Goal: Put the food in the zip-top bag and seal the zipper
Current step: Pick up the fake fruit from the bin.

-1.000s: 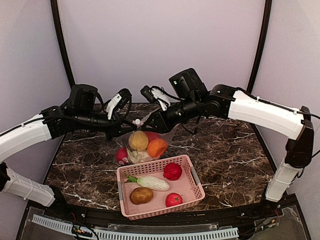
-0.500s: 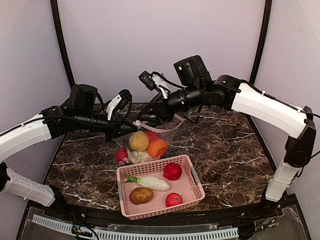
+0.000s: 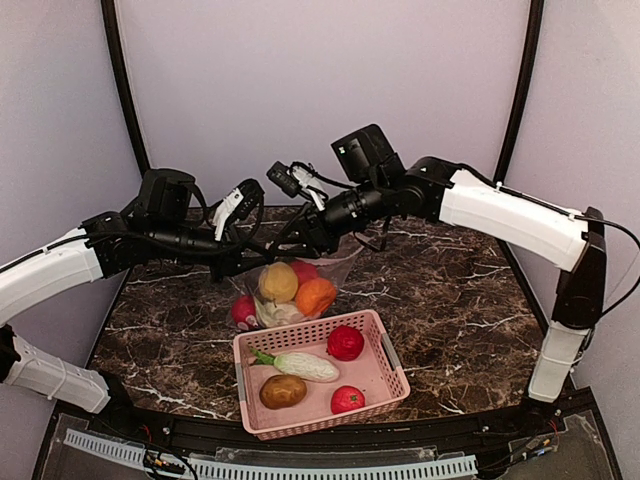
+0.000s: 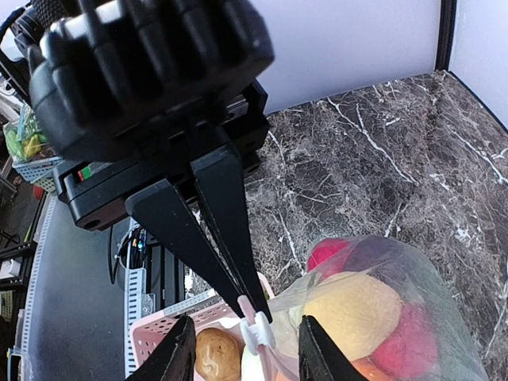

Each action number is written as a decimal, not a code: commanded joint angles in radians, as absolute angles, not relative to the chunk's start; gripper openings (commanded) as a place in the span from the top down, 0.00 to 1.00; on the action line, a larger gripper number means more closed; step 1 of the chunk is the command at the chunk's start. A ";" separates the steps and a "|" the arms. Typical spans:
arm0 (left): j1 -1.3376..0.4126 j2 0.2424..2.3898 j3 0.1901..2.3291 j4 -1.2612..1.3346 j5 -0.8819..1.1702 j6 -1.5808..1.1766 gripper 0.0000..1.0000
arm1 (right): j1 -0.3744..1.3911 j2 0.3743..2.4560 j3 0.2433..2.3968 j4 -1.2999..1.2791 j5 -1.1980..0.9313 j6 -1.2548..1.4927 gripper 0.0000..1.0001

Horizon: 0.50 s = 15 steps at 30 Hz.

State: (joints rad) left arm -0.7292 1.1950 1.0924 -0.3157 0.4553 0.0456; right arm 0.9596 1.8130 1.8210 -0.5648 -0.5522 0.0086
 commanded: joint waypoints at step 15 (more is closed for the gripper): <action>-0.726 1.177 1.120 -0.356 0.386 0.051 0.99 | 0.943 1.783 1.798 -0.525 -0.485 0.011 0.61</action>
State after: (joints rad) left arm -0.7292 1.1950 1.0962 -0.3313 0.4408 0.0490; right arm 0.9489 1.8320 1.8324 -0.5678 -0.5587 -0.0124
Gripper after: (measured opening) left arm 0.009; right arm 0.350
